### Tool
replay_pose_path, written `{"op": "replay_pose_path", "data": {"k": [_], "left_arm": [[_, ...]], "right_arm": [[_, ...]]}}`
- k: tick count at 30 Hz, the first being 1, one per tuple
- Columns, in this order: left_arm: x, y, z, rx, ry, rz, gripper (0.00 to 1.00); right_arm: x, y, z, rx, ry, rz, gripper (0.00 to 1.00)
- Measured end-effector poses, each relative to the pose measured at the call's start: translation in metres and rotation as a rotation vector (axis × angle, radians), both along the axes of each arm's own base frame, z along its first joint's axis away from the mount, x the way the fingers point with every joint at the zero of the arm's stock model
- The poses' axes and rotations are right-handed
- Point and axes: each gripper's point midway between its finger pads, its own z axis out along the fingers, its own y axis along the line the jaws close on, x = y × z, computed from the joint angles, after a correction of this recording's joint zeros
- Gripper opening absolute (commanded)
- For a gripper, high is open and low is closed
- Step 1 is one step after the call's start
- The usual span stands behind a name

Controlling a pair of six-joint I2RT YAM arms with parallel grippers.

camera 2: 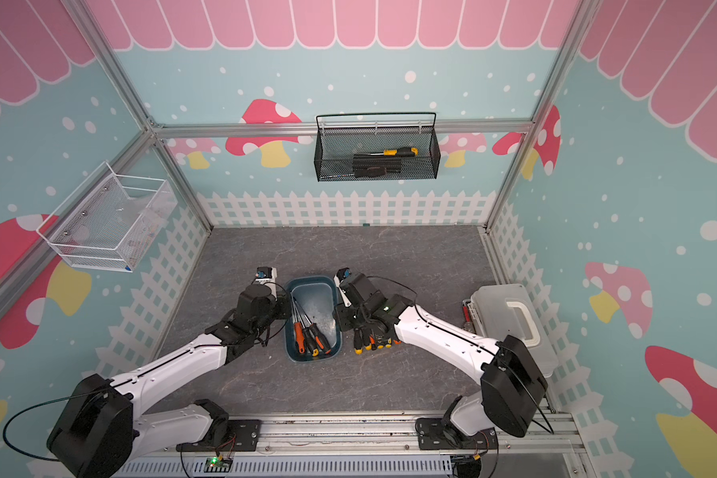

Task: Take out the screwdriver from the storage box
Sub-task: Pick up the screwdriver from the storage box.

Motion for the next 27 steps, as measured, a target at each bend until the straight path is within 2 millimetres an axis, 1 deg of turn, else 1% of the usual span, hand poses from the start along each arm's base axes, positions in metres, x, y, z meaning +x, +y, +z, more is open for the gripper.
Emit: {"op": "replay_pose_path", "data": {"k": [7,12,15,20,27], "left_arm": [[0.000,0.000,0.000,0.000,0.000,0.000,0.00],[0.000,0.000,0.000,0.000,0.000,0.000,0.00],[0.000,0.000,0.000,0.001,0.001,0.001,0.00],[-0.001,0.001,0.000,0.002,0.003,0.001,0.00],[0.000,0.000,0.000,0.002,0.003,0.000,0.00]], "right_arm": [[-0.004,0.034,-0.018,-0.024,0.022,0.062,0.45],[0.000,0.048,-0.030,-0.046,0.031,0.088,0.45],[0.003,0.052,-0.043,-0.074,0.041,0.100,0.45],[0.004,0.054,-0.067,-0.121,0.067,0.117,0.46],[0.005,0.060,-0.075,-0.130,0.080,0.135,0.46]]}}
